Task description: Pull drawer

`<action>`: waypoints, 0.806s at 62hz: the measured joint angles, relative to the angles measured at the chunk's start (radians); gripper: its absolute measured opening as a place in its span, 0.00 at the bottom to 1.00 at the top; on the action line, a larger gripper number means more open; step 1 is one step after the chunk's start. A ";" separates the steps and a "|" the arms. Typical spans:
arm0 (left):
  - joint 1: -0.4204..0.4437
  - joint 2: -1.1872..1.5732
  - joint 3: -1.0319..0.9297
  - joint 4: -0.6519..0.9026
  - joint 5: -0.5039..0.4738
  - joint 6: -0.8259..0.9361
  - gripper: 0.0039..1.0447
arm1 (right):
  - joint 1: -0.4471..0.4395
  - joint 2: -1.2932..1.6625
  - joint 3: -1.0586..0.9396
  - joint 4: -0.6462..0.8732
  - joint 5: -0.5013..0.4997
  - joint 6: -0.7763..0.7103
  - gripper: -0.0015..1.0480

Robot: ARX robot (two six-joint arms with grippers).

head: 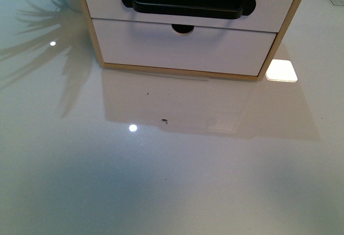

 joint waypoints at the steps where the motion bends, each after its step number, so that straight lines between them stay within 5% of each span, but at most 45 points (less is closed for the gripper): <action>1: 0.000 0.000 0.000 0.000 0.000 0.000 0.93 | 0.000 0.000 0.000 0.000 0.000 0.000 0.91; 24: 0.000 0.000 0.000 -0.001 0.001 0.000 0.93 | 0.001 0.001 0.000 -0.001 0.005 0.002 0.91; 29: -0.006 0.066 0.013 -0.044 0.041 -0.041 0.93 | 0.053 0.072 0.031 -0.081 0.165 0.034 0.91; 32: -0.014 0.136 0.016 -0.012 0.066 -0.047 0.93 | 0.056 0.132 0.045 -0.076 0.167 0.042 0.91; 50: -0.103 0.743 0.235 0.350 0.449 0.154 0.93 | -0.005 0.663 0.317 0.013 -0.257 -0.103 0.91</action>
